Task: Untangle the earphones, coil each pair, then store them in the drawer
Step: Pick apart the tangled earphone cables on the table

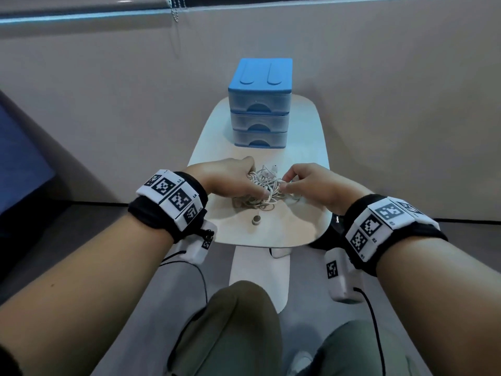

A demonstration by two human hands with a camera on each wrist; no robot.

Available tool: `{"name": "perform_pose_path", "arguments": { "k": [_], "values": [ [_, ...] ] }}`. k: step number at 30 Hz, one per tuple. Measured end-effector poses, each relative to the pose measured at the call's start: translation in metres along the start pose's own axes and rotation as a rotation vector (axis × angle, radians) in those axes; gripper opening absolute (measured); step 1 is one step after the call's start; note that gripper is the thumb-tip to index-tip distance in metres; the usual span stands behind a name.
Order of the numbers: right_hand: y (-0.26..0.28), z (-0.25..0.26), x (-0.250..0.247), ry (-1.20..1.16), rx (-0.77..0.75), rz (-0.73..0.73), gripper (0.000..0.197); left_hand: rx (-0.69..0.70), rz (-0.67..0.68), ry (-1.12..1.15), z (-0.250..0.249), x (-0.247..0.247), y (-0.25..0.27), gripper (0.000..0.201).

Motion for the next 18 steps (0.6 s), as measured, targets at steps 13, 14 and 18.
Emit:
{"name": "perform_pose_path", "arguments": {
  "k": [13, 14, 18],
  "values": [
    [-0.001, -0.009, -0.008, -0.222, 0.079, -0.038, 0.013, 0.132, -0.194, 0.278, -0.006, -0.009, 0.005, 0.053],
    [-0.002, -0.009, -0.009, -0.227, 0.09, -0.044, 0.013, 0.146, -0.201, 0.307, -0.006, -0.009, 0.005, 0.051],
    [0.002, -0.005, -0.008, -0.199, 0.105, -0.054, 0.011, 0.145, -0.21, 0.462, -0.003, -0.012, 0.009, 0.05]
  ]
}}
Point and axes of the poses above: each hand's wrist, its own y-axis away from the middle knuckle, its own x-axis out of the palm, z = x × y, the point moved 9 cm from there along -y, towards the middle knuckle, and after that the axes turned 12 degrees about -z, right-handed, at the moved point
